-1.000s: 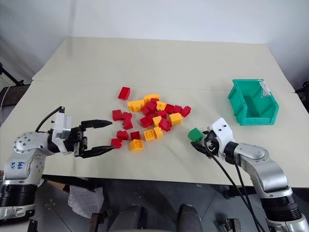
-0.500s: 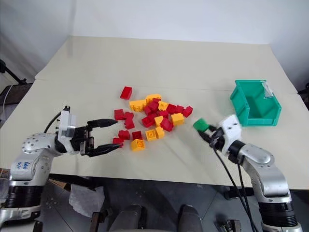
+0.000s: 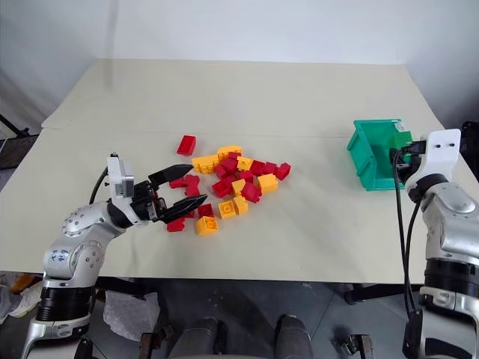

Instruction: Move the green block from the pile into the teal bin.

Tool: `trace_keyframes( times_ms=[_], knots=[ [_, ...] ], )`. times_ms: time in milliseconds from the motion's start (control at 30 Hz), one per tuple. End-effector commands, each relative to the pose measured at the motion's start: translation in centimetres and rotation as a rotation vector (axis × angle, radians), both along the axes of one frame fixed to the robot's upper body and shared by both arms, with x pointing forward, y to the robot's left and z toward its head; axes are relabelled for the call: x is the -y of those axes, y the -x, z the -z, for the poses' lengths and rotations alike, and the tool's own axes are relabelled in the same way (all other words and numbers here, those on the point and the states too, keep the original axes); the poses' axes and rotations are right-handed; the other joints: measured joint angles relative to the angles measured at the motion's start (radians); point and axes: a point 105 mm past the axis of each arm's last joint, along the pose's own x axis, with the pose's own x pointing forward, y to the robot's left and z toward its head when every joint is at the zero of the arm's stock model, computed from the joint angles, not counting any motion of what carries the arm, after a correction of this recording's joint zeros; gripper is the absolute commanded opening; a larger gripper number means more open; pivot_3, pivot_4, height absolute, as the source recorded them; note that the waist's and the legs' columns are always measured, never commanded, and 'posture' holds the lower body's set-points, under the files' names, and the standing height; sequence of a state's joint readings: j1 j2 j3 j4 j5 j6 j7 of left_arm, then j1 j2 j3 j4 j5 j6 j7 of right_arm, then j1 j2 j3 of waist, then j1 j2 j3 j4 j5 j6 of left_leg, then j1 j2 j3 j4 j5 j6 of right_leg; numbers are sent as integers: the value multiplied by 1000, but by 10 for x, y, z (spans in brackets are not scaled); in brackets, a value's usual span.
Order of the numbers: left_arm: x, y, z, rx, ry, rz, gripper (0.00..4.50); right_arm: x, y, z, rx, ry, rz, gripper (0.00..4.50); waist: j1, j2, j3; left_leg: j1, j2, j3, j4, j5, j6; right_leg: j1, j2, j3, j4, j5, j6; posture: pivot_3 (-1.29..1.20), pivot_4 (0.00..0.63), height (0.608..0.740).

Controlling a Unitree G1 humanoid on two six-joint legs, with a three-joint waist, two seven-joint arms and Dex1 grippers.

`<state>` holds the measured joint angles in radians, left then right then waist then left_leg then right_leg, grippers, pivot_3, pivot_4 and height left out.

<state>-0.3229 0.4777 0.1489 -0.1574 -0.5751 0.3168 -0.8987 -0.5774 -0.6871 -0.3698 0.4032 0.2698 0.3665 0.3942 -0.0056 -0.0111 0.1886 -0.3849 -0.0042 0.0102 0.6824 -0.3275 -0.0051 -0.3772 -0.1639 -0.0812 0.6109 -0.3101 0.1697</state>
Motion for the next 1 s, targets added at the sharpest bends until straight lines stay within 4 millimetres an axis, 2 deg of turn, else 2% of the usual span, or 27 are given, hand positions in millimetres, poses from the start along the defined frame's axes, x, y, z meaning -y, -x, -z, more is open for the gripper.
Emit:
trace_keyframes(
  times_ms=[33, 100, 133, 333, 367, 400, 467, 533, 600, 667, 800, 867, 1000],
  knots=[
    [-2, 5, -9, 58, -19, -9, 4500, 12, -5, -10, 7, 21, 3, 1451, 0, 0, 0, 0, 0, 0, 0, 0, 0, 0, 0, 0, -1, 0, 0, 0, 150, 740],
    [-4, 5, -9, 63, -23, -19, 4500, 13, -8, -10, 2, 17, -8, 2191, 0, 0, 0, 0, 0, 1, 0, 0, 0, 0, 0, 0, -1, 0, 0, 0, 150, 740],
    [-5, 5, -9, 65, -26, -26, 4500, 12, -10, -11, 3, 23, -24, 2365, 0, 0, 0, 0, 0, 0, 0, 0, 0, 0, 0, 0, -1, 0, 0, 0, 150, 740],
    [-19, 5, -2, 79, -90, -80, 4500, 19, -7, -27, 64, 68, -50, 4471, 3, 1, 0, -1, 0, 0, 0, 0, 0, 0, 0, 0, -1, 0, 0, 0, 150, 740],
    [-22, 5, -1, 82, -101, -91, 4500, 20, -5, -30, 74, 76, -58, 4493, 2, 1, 0, -1, 0, 0, 0, 0, 0, 0, 0, 0, -2, 0, 0, 0, 150, 740],
    [-29, 3, 4, 76, -142, -123, 4500, 9, 0, -41, 144, 91, -144, 4493, 2, 1, 1, -1, 0, 0, 0, 0, 0, 0, 0, 0, -2, 0, 0, 0, 150, 740],
    [-42, 3, 18, 48, -215, -164, 4500, -22, 17, -59, 279, 155, -365, 4493, 2, 1, 1, 0, 0, 0, -1, 0, 0, 0, 0, 0, -2, 0, 0, 0, 150, 740],
    [-51, 6, 27, 50, -261, -188, 4500, -48, 36, -61, 346, 176, -551, 4493, 2, 2, 1, 0, 0, 0, -2, 0, 0, 0, 0, -1, -3, 0, 0, 0, 150, 740],
    [-58, 11, 35, 54, -298, -204, 4500, -66, 52, -53, 350, 162, -677, 4493, 1, 2, 1, 0, 1, 0, -2, 0, 0, 0, 0, -1, -3, 0, 0, 0, 150, 740],
    [-66, 16, 43, 51, -327, -228, 4500, -81, 65, -36, 297, 151, -770, 4493, 4, 2, 1, 0, 1, 0, -2, 0, 0, 0, 0, -1, -3, 0, 0, 0, 150, 740],
    [-75, 22, 48, 64, -342, -263, 4500, -112, 104, 17, 103, 244, -1034, 4493, 19, 2, 1, 0, 0, -1, -1, 0, 0, 1, 0, -1, -4, 0, 0, 0, 150, 740],
    [-77, 23, 50, 66, -341, -277, 4500, -113, 115, 31, 64, 253, -1075, 4493, 23, 2, 1, 0, 0, 0, -1, 0, 0, 1, 0, -1, -4, 0, 0, 0, 150, 740],
    [-80, 26, 50, 73, -340, -291, 4500, -103, 119, 41, 45, 235, -1048, 4493, 23, 3, 1, 1, 0, 1, -1, -1, 0, 1, 0, 1, -4, 1, 0, 0, 150, 740]
  ],
)
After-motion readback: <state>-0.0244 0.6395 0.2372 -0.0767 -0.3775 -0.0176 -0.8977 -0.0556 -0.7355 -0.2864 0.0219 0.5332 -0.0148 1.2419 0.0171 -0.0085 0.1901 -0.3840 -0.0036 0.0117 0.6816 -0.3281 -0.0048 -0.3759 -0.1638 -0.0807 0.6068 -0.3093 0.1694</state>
